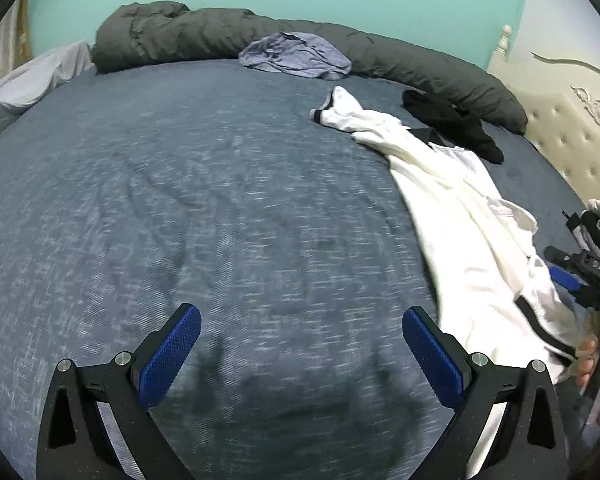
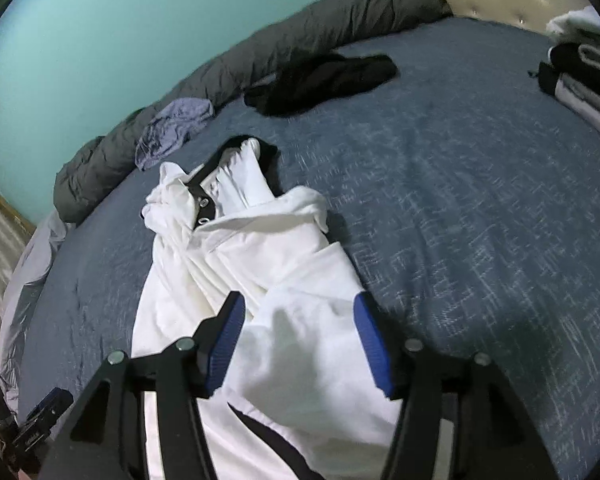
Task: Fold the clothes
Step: 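Grasp the black trim band with the left gripper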
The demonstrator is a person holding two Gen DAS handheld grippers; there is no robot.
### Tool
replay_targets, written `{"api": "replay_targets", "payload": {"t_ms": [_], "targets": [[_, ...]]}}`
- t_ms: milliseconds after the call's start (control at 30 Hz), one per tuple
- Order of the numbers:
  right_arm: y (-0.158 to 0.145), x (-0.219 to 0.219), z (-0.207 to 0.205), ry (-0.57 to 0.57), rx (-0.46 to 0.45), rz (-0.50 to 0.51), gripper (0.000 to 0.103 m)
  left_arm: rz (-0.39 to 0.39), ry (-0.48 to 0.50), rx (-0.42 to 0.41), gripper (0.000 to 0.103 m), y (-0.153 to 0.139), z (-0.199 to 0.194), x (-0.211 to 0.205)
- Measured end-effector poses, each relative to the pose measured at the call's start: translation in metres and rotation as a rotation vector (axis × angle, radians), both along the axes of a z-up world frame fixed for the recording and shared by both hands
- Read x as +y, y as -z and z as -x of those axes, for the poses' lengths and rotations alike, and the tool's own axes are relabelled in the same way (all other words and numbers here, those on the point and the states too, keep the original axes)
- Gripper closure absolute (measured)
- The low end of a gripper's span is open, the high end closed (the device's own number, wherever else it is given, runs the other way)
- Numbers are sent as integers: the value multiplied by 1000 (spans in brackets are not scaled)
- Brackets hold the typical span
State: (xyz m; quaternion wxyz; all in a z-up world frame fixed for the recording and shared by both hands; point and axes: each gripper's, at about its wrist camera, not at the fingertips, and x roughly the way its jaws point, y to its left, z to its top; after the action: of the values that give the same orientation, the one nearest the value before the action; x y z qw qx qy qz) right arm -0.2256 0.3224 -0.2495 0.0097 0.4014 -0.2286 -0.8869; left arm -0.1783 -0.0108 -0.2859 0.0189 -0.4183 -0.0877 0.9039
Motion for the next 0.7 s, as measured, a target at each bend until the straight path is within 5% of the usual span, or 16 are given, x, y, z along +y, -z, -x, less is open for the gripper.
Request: {"api": "replay_targets", "payload": {"t_ms": [233, 367, 700], "targets": [[-3, 11, 10, -23, -7, -48, 45, -6, 37, -32, 0, -22, 75, 34], [7, 27, 13, 2, -36, 5, 45, 2, 80, -54, 0, -33, 130, 61], [19, 35, 21, -12, -50, 63, 43, 171, 203, -122, 0, -22, 246, 148]]}}
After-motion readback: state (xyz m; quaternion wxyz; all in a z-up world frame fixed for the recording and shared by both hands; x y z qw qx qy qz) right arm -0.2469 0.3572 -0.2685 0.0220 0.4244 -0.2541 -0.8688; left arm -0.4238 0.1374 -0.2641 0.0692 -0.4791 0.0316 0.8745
